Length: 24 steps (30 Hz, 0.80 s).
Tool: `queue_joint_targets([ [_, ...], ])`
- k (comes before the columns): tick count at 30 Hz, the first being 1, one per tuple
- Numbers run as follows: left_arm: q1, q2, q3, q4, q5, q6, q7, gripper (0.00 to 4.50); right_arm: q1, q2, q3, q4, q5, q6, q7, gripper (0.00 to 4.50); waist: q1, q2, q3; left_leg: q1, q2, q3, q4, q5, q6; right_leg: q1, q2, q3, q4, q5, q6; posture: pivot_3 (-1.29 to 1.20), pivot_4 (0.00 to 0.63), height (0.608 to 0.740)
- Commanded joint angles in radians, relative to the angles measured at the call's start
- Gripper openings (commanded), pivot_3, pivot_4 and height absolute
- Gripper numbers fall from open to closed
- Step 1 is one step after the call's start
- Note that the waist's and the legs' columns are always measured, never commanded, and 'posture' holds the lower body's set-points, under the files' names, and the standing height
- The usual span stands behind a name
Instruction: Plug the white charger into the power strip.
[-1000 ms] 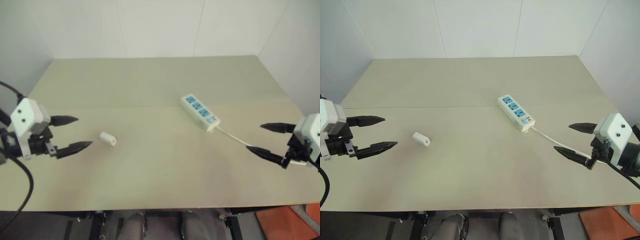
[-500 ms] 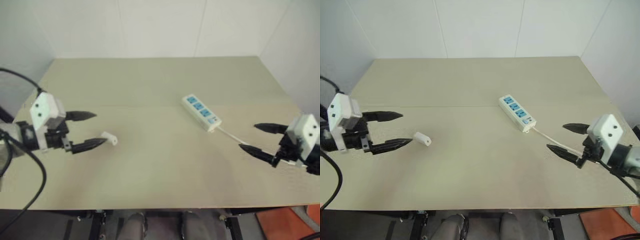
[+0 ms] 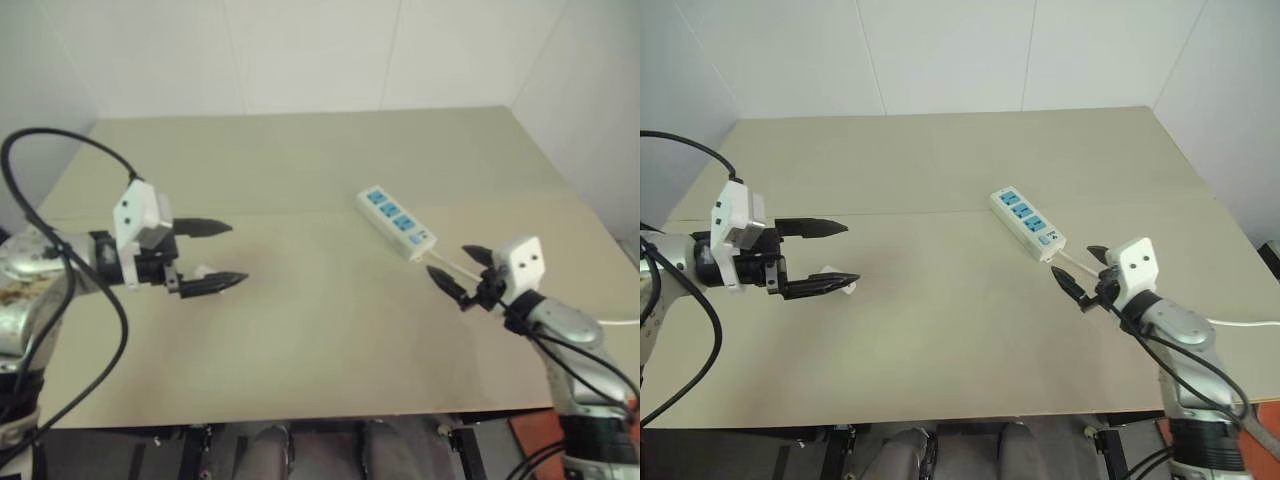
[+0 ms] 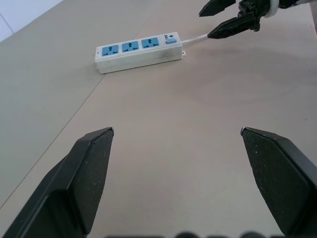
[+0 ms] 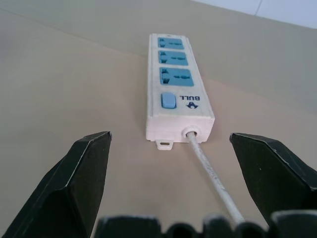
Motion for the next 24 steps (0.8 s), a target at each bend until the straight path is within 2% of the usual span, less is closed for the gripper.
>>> queue_joint_targets([
  [1, -0.021, -0.002, 0.002, -0.004, 0.003, -0.030, -0.009, 4.49, -0.067, 0.001, 0.012, 0.075, -0.045, -0.069, -0.028, 4.50, -0.002, 0.000, 0.000, 0.000, 0.000, 0.000, 0.000, 0.000, 0.000, 0.000, 0.000, 0.000, 0.000, 0.000, 0.000, 0.00, 0.150, 0.740],
  [5, -0.015, -0.010, -0.002, -0.007, 0.006, -0.033, -0.009, 4.49, -0.158, -0.007, 0.051, 0.238, -0.092, -0.112, -0.014, 4.50, -0.011, 0.000, 0.000, 0.000, 0.000, 0.002, 0.000, 0.000, 0.000, 0.000, 0.001, 0.002, 0.000, 0.000, 0.000, 0.00, 0.150, 0.740],
  [12, 0.019, -0.007, 0.019, -0.031, 0.001, -0.028, -0.004, 4.49, -0.293, -0.027, 0.119, 0.502, -0.131, -0.169, 0.092, 4.50, -0.021, 0.000, 0.000, 0.000, 0.000, 0.003, 0.000, 0.000, 0.000, -0.001, 0.001, 0.004, 0.000, 0.000, 0.000, 0.00, 0.150, 0.740],
  [15, 0.037, -0.004, 0.030, -0.041, -0.001, -0.027, 0.001, 4.50, -0.339, -0.022, 0.141, 0.584, -0.143, -0.198, 0.128, 3.63, -0.022, 0.000, 0.000, 0.001, 0.001, 0.004, 0.000, 0.000, 0.000, -0.001, 0.001, 0.004, 0.000, 0.001, 0.001, 0.00, 0.150, 0.740],
  [18, 0.048, -0.003, 0.038, -0.049, -0.004, -0.026, 0.004, 4.50, -0.375, -0.015, 0.157, 0.647, -0.150, -0.213, 0.151, 2.55, -0.021, 0.000, 0.000, 0.001, 0.001, 0.004, 0.000, 0.000, 0.000, -0.001, 0.001, 0.004, 0.000, 0.001, 0.001, 0.00, 0.150, 0.740],
  [24, 0.067, 0.001, 0.056, -0.061, -0.005, -0.022, 0.005, 4.50, -0.346, -0.025, 0.187, 0.587, -0.132, -0.231, 0.272, 0.53, -0.020, 0.000, 0.000, 0.001, 0.001, 0.003, 0.000, 0.000, 0.000, -0.001, 0.001, 0.004, 0.000, 0.001, 0.001, 0.00, 0.150, 0.740],
])
